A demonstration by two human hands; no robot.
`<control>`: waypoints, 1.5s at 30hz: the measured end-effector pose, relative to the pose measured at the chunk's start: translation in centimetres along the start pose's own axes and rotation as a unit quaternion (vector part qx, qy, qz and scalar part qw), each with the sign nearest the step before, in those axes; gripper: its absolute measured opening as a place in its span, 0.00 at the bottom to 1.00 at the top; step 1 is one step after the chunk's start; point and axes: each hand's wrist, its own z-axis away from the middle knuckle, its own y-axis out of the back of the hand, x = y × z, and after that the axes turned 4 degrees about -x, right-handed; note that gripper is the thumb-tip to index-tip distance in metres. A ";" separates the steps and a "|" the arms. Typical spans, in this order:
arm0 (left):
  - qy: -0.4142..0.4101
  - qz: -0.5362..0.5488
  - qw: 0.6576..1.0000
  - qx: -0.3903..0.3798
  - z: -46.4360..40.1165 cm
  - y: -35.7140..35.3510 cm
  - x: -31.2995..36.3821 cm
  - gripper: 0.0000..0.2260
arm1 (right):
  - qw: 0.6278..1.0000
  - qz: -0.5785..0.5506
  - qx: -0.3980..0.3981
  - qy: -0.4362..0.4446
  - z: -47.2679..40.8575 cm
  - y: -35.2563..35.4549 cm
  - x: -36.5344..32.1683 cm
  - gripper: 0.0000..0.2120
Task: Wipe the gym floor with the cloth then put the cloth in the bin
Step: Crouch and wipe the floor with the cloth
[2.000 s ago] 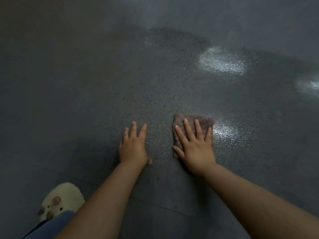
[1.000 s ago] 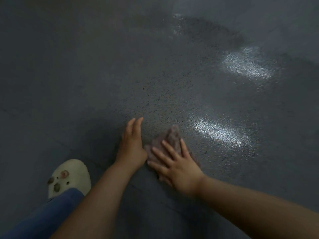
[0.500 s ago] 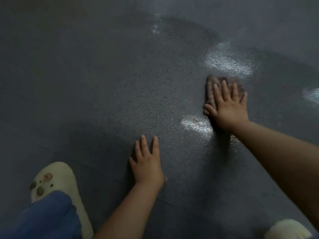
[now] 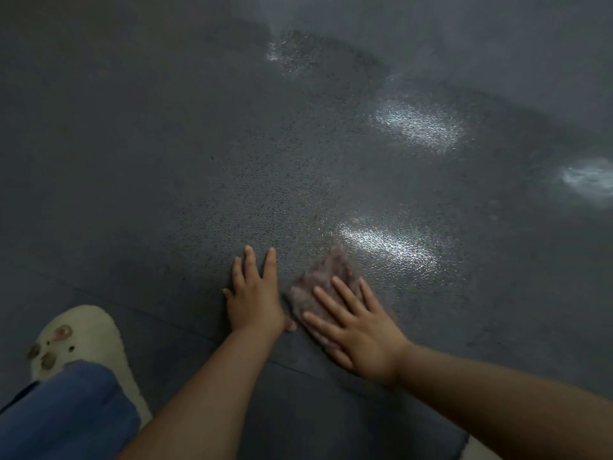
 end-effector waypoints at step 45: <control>-0.092 -0.081 0.992 -0.027 5.4 -7.4 13.2 0.54 | 0.819 -0.215 0.010 -0.532 8.9 0.0 14.9 0.28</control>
